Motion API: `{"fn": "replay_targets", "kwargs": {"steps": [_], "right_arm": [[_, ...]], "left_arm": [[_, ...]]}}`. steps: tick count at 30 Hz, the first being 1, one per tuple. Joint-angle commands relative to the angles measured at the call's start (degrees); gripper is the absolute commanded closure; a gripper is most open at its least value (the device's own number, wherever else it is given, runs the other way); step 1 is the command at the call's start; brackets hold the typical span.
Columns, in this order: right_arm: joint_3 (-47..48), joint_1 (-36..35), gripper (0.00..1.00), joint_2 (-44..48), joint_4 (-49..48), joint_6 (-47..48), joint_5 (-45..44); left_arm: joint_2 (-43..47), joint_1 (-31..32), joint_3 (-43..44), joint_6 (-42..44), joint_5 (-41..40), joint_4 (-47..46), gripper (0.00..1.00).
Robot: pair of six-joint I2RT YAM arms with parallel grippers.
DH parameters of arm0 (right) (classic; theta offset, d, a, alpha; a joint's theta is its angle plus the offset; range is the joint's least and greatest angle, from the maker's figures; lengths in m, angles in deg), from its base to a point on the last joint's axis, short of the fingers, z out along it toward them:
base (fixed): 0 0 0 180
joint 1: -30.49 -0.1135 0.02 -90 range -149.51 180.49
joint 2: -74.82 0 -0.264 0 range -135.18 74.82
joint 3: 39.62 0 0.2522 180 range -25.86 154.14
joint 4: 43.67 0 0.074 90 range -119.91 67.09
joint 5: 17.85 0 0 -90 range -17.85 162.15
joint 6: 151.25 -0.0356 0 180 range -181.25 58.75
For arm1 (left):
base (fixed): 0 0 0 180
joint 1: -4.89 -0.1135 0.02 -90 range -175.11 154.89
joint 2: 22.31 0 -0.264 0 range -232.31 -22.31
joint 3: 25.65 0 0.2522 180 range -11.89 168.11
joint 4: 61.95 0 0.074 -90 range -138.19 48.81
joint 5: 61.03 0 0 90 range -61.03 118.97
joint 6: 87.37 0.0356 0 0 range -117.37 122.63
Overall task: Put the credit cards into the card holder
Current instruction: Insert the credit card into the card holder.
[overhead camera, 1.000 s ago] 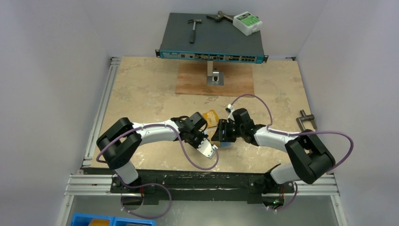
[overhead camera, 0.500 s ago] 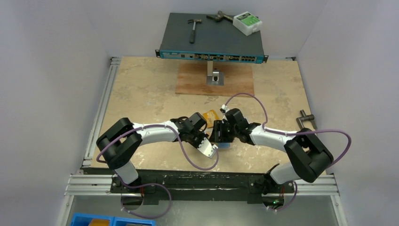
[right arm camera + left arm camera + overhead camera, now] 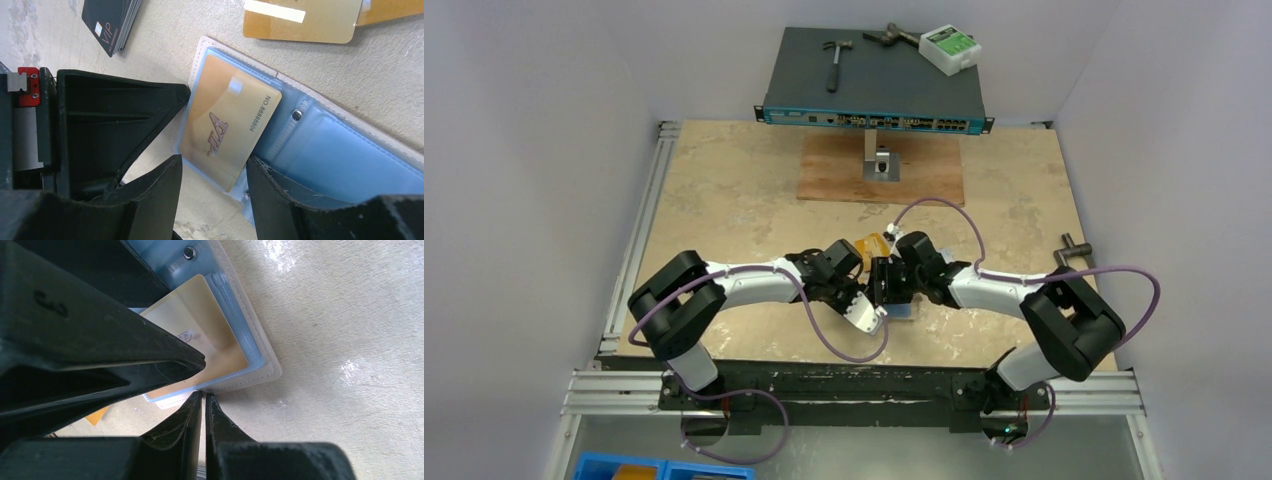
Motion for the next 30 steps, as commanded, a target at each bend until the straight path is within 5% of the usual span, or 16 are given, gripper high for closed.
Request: {"fn": "replay_targets", "kwargs": {"steps": [1,30], "right_arm": [[1.35,-0.8,0.5,-1.06,-3.19,1.42,1.69],[1.1,-0.41,0.48,1.31,0.86,1.86,-0.07]], "left_arm": [[0.94,0.33,-0.78,-0.41,1.66,-0.43,0.94],[2.0,-1.15,-0.86,-0.05,1.07,0.71,0.95]]}}
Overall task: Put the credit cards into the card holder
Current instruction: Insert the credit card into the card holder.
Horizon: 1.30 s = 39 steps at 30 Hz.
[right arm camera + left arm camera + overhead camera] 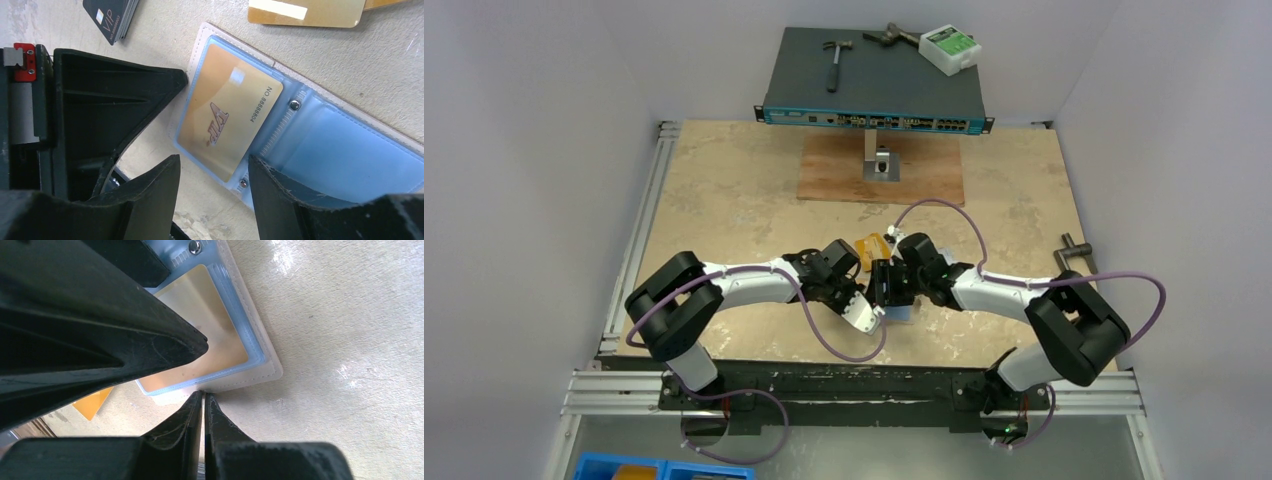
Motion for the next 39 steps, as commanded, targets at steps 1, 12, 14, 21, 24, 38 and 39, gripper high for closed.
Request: {"fn": "replay_targets", "kwargs": {"steps": [1,12,14,21,24,38,39], "right_arm": [[2.16,-0.51,0.49,-0.4,-0.43,1.08,-0.55],[4.69,-1.91,0.51,-1.17,0.47,1.38,0.18],[4.93,-2.11,0.51,-1.46,0.57,1.49,0.23],[8.65,2.6,0.45,2.75,9.57,3.85,-2.3],[9.32,9.43,0.41,6.4,12.03,5.39,-0.26],[5.23,32.89,0.01,14.55,15.75,3.43,3.06],[4.85,33.53,0.01,15.46,17.05,3.45,1.42]], "left_arm": [[1.13,-0.35,-0.01,-0.02,1.36,0.48,0.95],[0.94,-0.35,0.08,0.32,1.49,0.38,0.95],[1.1,-0.35,0.16,0.25,1.43,0.47,0.95],[2.41,-1.36,1.67,-1.71,-0.12,3.33,0.91],[3.13,-2.42,3.75,-3.79,-0.69,6.3,0.88],[2.83,-2.77,19.54,-9.15,-4.84,15.62,0.77],[1.88,-2.16,21.12,-9.74,-4.81,15.44,0.77]]}}
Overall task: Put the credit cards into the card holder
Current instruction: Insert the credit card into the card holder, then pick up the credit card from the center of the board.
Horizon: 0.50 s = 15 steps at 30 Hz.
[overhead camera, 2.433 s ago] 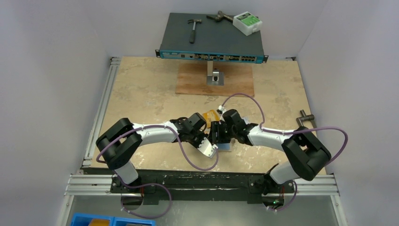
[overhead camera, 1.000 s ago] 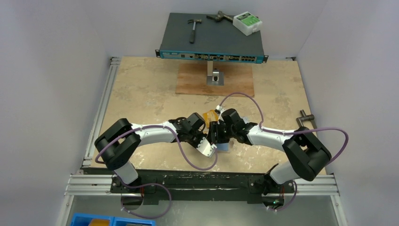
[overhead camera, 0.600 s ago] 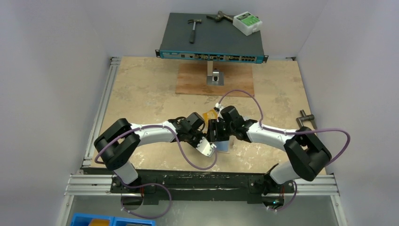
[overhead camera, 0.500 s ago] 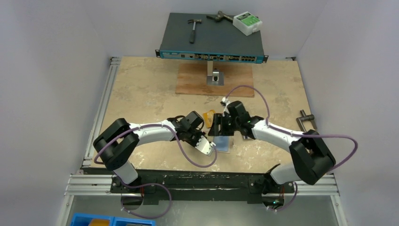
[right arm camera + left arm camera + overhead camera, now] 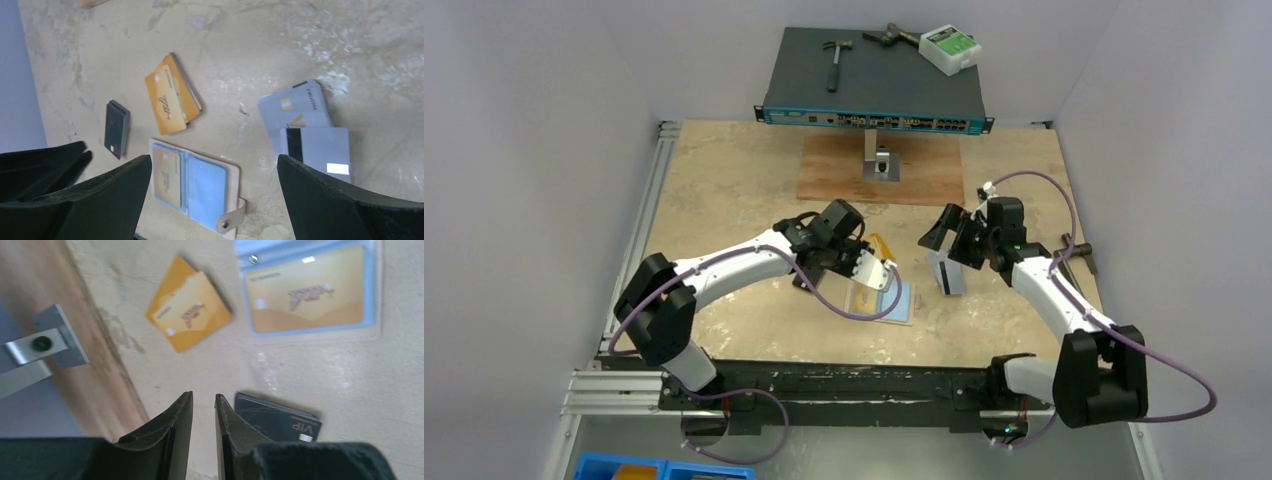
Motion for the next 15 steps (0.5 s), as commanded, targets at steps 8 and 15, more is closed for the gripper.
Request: {"fn": "replay_targets", "kwargs": {"steps": [8,15], "right_arm": [[-5.18,3.55,0.05,9.95,7.55,-3.73,-14.46],[-8.03,4.56,0.07,8.9,9.08,-6.85,-16.65]], "left_arm": [[-10.8,5.8,15.14,-3.71,2.64,-6.5,0.78],[-18.66,5.75,21.17,-8.08,9.12,-12.89,0.8]]}}
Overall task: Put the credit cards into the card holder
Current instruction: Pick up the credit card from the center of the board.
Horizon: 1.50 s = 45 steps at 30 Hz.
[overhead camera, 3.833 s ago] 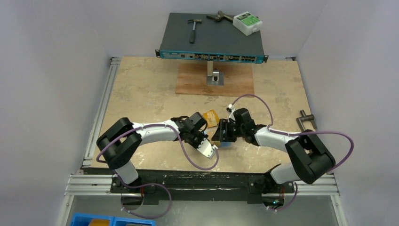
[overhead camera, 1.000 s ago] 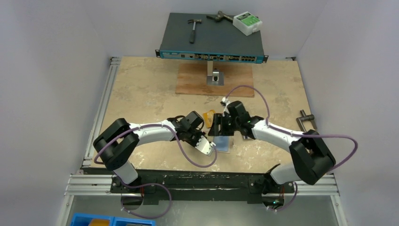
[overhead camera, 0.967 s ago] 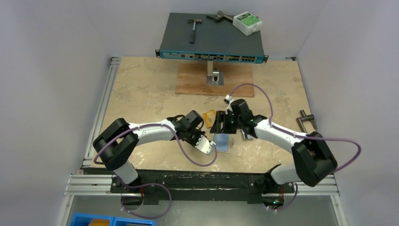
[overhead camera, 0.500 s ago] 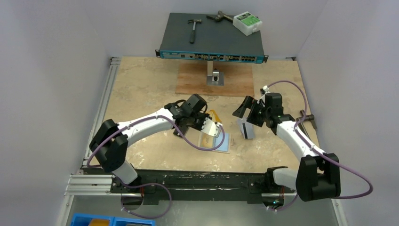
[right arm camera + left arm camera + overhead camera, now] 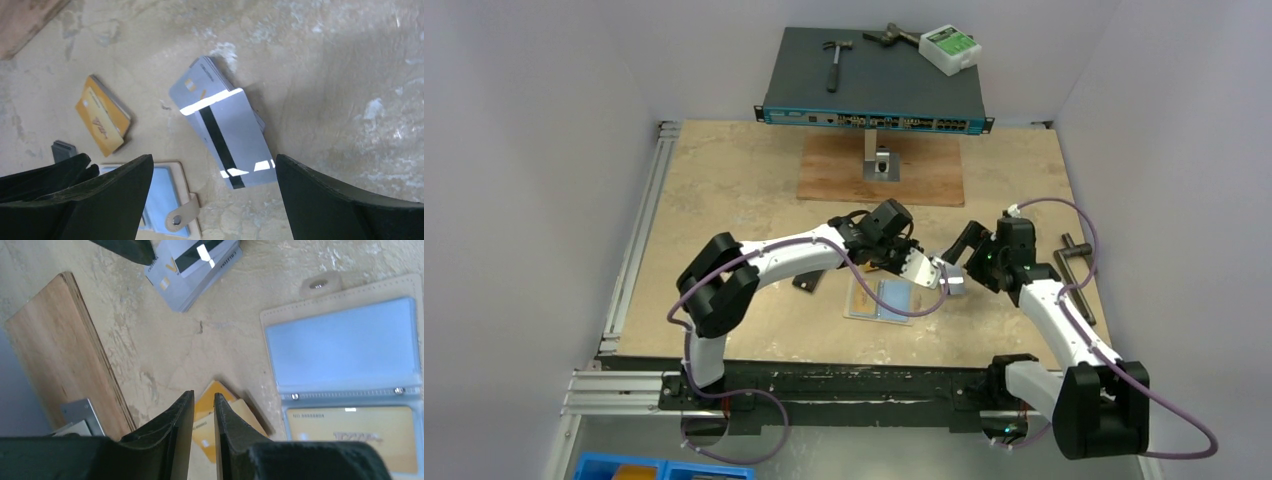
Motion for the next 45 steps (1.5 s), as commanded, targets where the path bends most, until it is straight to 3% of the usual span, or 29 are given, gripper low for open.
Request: {"fn": "replay_targets", "kwargs": {"steps": [1,7,15,22,36,40,45], "right_arm": [[-1.91,0.51,0.07,0.03,2.41,-3.36,-3.6],[-6.31,0.54,0.08,2.57,2.3,-8.27,-2.89],[-10.99,0.61,0.15,0.44,-3.29,-12.1,1.5],[-14.16,0.62,0.26,1.34,-5.88,-15.56,1.3],[-18.86,0.62,0.57,12.59,-1.7,-21.9,-4.29],[-19.29,0.63,0.58,14.76,-0.93,-22.69,-5.92],[-20.44,0.63,0.51,16.8,-3.39,-23.64,-5.32]], "left_arm": [[-2.73,-0.44,5.01,-4.32,5.69,-5.12,0.8],[-4.23,-2.28,8.23,-7.58,11.1,0.41,0.81],[-2.35,-5.44,6.87,-9.48,10.93,5.11,0.81],[-0.46,-8.0,5.28,-10.87,11.45,6.14,0.81],[3.37,-9.76,0.49,-11.13,10.92,5.61,0.82],[4.11,-9.85,-0.74,-11.54,11.0,5.34,0.82],[5.34,-9.96,-1.97,-11.43,11.06,5.65,0.82]]}}
